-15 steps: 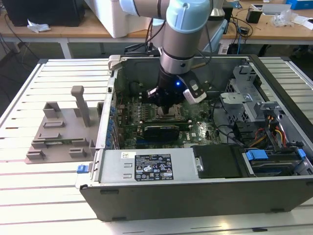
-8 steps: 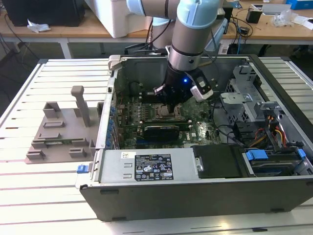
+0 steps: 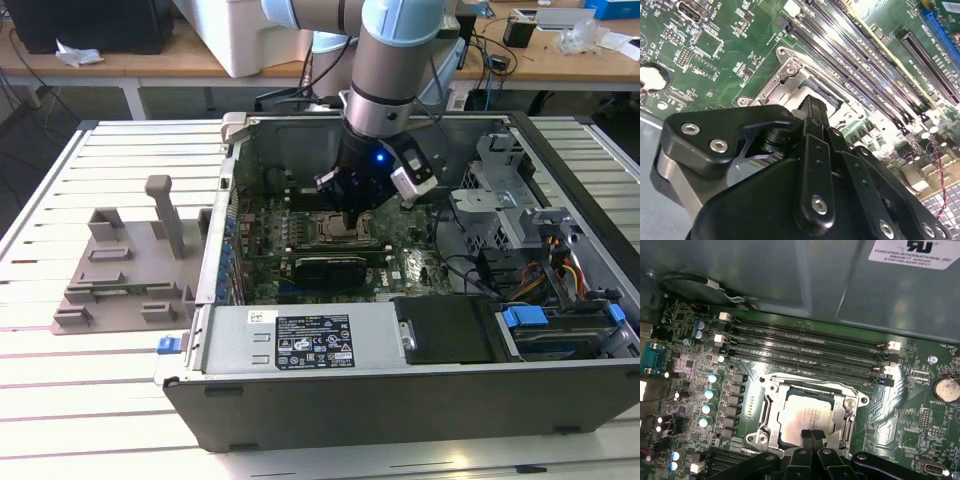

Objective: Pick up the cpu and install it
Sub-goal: 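Install the second cpu locking lever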

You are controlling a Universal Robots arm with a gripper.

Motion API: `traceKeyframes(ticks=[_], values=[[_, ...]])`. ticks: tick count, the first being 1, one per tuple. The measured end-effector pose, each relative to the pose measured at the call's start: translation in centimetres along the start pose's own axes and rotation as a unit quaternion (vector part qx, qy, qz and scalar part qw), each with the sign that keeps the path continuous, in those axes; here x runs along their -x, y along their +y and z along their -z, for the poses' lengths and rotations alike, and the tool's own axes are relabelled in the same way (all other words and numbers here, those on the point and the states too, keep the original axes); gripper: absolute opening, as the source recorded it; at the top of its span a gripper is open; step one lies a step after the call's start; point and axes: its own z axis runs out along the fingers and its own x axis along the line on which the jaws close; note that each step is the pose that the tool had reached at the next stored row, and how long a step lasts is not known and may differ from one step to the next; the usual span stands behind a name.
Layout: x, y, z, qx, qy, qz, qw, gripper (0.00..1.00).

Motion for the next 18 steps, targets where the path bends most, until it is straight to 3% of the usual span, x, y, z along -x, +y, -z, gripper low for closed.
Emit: traceKeyframes(ticks=[3,6,7,10,18], values=[[-0.02,0.18,0.58,-0.0054,0.0010,-0.001,1.0000,0.11],[-0.09,0.30,1.52,-0.0055,0.0010,0.000,1.0000,0.11],[-0.15,0.34,2.28,-0.0055,0.0010,-0.001,1.0000,0.11],[-0.25,0.41,3.38,-0.0055,0.0010,-0.001,1.0000,0.11],[-0.42,0.53,5.43,-0.0055,0.0009,-0.001,1.0000,0.11]])
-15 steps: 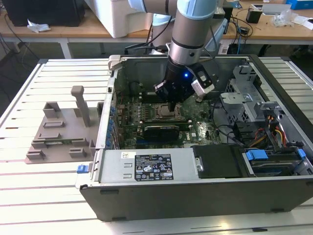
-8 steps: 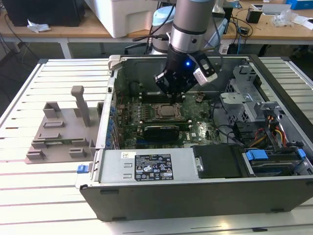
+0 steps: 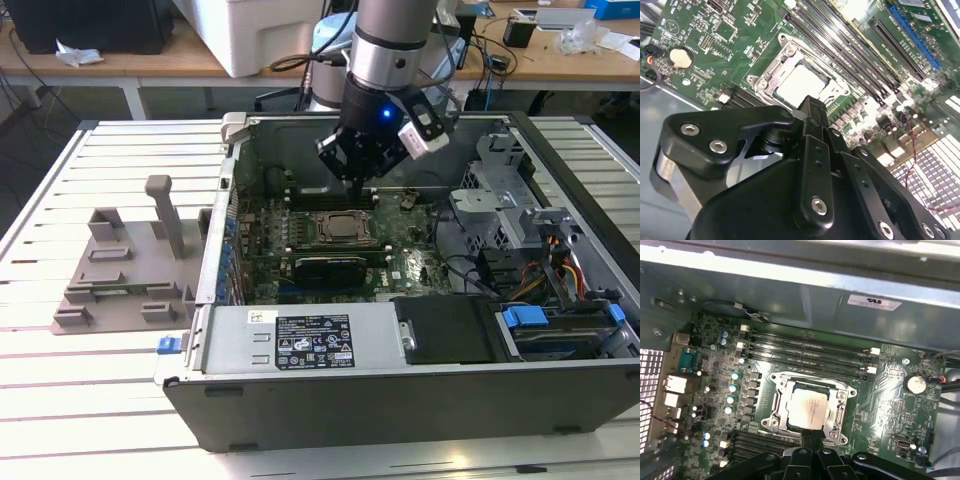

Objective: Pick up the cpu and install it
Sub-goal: 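Install the second cpu locking lever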

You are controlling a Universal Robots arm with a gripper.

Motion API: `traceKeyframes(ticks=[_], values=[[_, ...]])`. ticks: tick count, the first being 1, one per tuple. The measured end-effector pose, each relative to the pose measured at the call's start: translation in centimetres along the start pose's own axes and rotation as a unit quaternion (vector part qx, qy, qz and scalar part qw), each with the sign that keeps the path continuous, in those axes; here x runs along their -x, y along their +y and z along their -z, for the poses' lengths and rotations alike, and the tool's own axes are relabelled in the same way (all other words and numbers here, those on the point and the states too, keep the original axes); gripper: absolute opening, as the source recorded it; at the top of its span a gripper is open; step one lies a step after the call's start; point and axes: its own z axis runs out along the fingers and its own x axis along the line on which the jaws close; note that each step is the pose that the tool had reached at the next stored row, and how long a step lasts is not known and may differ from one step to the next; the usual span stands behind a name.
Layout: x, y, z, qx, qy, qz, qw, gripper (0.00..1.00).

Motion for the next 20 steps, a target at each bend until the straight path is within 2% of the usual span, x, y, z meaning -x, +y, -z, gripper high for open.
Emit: traceKeyframes(ticks=[2,4,8,11,13,20], values=[[-0.04,0.02,0.41,0.0000,0.0000,0.000,1.0000,0.11],[-0.12,0.06,1.39,0.0000,0.0000,0.000,1.0000,0.11],[-0.25,0.12,2.79,0.0000,0.0000,0.000,1.0000,0.11],[-0.31,0.15,3.51,0.0000,0.0000,0.000,1.0000,0.11],[-0.34,0.16,3.77,0.0000,0.0000,0.000,1.0000,0.11],[-0.33,0.16,3.78,0.0005,-0.0001,0.000,1.0000,0.11]])
